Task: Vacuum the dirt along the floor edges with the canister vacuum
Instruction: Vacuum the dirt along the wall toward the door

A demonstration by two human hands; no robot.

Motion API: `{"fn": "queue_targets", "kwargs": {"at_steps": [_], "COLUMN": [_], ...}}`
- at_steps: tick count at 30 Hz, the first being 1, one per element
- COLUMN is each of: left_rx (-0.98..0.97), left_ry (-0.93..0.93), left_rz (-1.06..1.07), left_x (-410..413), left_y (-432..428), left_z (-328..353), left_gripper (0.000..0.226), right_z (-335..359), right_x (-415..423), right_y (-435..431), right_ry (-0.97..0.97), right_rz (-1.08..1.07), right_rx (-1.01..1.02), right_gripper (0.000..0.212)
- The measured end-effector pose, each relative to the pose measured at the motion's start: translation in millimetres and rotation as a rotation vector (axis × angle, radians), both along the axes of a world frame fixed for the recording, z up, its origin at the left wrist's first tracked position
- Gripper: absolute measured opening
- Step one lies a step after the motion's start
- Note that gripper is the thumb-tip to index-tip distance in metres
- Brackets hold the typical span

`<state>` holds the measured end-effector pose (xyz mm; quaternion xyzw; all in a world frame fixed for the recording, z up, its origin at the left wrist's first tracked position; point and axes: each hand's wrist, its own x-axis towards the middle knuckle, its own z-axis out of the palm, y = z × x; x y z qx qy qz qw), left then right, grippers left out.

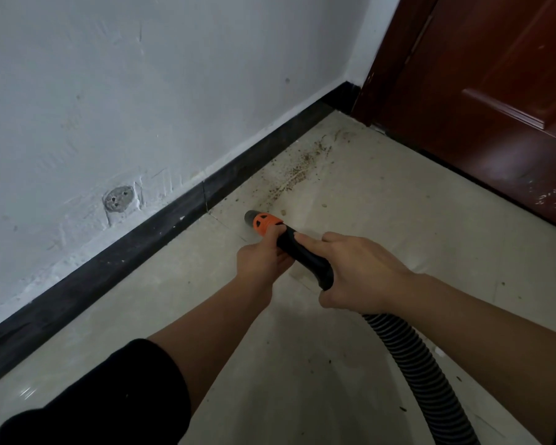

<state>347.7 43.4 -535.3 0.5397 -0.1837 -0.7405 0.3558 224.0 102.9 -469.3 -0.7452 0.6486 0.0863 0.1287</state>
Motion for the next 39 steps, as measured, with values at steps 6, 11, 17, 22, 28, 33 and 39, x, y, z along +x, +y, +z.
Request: {"fn": "queue_targets", "kwargs": {"at_steps": [6, 11, 17, 22, 28, 33, 39], "left_rx": [0.008, -0.003, -0.010, 0.000, -0.007, -0.016, -0.015], "left_ry": [0.055, 0.090, 0.096, 0.106, 0.110, 0.087, 0.087], "left_rz": [-0.031, -0.037, -0.041, -0.022, -0.017, -0.004, 0.034], "left_x": [-20, -33, -44, -54, -63, -62, -48], "left_y": [-9, -17, -29, -39, -50, -54, -49], "left_z": [-5, -9, -13, -12, -12, -17, -15], "left_gripper": [0.021, 0.021, 0.022, 0.021, 0.020, 0.021, 0.022], "right_z": [1, -1, -2, -5, -7, -6, -6], "right_x": [-17, -26, -36, -44, -49, -47, -35], "right_y": [-3, -8, -20, -29, -42, -47, -46], "right_ry": [-0.005, -0.017, -0.005, 0.005, 0.021, 0.021, 0.016], "right_rz": [-0.052, -0.087, -0.091, -0.113, -0.126, -0.094, -0.072], "right_rx": [0.003, -0.004, -0.018, -0.028, -0.027, -0.029, -0.018], "right_gripper": [0.100, 0.097, 0.098, 0.100, 0.099, 0.101, 0.101]}}
